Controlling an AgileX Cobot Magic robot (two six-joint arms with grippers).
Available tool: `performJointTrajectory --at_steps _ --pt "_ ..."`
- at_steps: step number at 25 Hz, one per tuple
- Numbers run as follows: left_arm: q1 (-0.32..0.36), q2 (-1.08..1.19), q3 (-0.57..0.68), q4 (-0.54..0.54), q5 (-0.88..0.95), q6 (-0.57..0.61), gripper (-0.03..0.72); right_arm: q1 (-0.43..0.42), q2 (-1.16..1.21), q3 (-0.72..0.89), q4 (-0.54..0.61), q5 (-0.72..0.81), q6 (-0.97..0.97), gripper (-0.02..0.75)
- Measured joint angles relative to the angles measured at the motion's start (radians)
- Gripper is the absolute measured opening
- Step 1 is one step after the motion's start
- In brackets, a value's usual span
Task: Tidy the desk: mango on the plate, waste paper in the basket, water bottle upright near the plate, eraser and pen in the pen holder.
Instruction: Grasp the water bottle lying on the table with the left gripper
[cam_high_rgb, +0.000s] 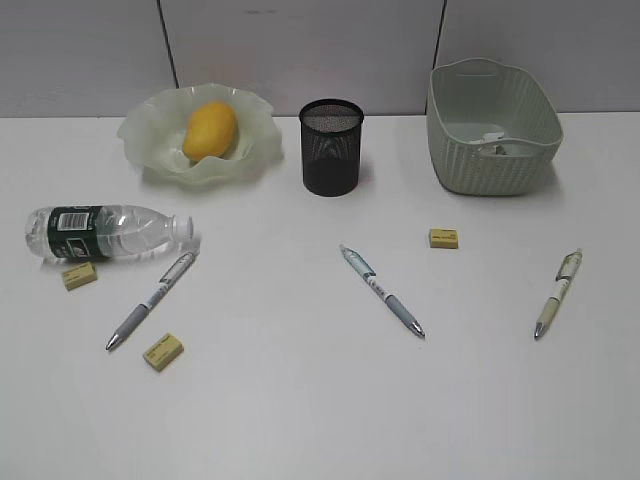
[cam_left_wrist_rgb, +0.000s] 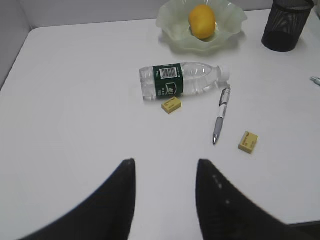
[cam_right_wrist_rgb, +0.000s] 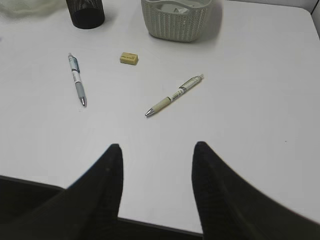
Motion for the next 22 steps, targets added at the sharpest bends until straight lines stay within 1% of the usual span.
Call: performJointTrajectory --at_steps 8,10,17,19,22 --pt "0.000 0.000 0.000 0.000 0.000 0.000 0.309 0.000 0.000 0.000 0.000 -0.001 -0.004 0.370" --pt "0.000 0.000 0.000 0.000 0.000 0.000 0.309 -0.012 0.000 0.000 0.000 -0.001 -0.004 0.370" --pt "0.000 0.000 0.000 0.000 0.000 0.000 0.309 -0.177 0.000 0.000 0.000 -0.001 -0.005 0.370" --pt "0.000 0.000 0.000 0.000 0.000 0.000 0.309 -0.203 0.000 0.000 0.000 -0.001 -0.005 0.370" --pt "0.000 0.000 0.000 0.000 0.000 0.000 0.309 -0.207 0.000 0.000 0.000 -0.001 -0.005 0.370"
